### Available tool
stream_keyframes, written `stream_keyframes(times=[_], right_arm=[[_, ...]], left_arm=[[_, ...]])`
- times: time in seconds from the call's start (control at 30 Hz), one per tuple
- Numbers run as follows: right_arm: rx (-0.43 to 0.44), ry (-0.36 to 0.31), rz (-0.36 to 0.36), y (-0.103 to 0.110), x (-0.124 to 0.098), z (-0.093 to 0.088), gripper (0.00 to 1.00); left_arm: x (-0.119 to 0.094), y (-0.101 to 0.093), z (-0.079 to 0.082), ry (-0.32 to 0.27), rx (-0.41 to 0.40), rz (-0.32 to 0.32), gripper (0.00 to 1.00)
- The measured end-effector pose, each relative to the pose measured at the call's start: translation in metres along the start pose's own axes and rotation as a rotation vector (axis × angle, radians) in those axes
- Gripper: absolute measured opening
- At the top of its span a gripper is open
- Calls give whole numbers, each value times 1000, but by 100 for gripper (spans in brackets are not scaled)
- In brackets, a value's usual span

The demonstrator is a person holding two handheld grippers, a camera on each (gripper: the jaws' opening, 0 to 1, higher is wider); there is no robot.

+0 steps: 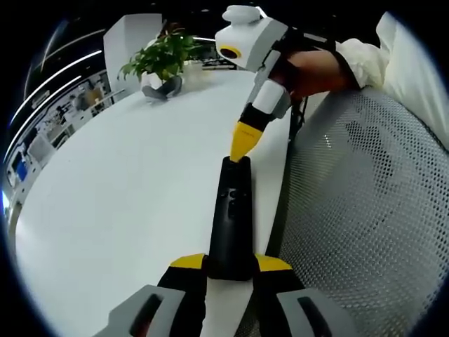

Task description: Press the specified remote control buttons in sequence, fully releasing each button before pressing the next.

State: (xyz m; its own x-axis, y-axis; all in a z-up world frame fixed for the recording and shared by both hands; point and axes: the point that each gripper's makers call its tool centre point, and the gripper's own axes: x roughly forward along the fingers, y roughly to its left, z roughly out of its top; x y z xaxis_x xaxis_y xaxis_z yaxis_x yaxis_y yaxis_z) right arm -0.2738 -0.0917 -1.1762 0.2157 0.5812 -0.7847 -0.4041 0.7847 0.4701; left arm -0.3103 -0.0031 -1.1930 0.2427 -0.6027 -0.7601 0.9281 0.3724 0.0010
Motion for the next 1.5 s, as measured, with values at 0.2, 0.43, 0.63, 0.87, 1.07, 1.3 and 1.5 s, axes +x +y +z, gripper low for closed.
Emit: stream_keyframes(times=[0.2, 0.43, 0.63, 0.87, 1.07, 1.3, 1.5], right_arm=[[-7, 13, 1, 1, 2, -2, 0], [-22, 16, -10, 0, 3, -3, 0], [-46, 12, -13, 0, 3, -3, 0], [-68, 14, -21, 0, 4, -3, 0], [-73, 14, -27, -1, 3, -2, 0], [-102, 17, -34, 0, 3, -3, 0], [-106, 20, -35, 1, 3, -3, 0]], left_arm=[[0, 0, 0, -1, 0, -1, 25], [0, 0, 0, -2, -1, -1, 25], [0, 0, 0, -5, -1, 0, 25], [1, 0, 0, -6, -2, 0, 25], [1, 0, 0, -7, -3, 1, 25], [1, 0, 1, -9, -4, 1, 25], [0, -1, 1, -5, -3, 3, 25]])
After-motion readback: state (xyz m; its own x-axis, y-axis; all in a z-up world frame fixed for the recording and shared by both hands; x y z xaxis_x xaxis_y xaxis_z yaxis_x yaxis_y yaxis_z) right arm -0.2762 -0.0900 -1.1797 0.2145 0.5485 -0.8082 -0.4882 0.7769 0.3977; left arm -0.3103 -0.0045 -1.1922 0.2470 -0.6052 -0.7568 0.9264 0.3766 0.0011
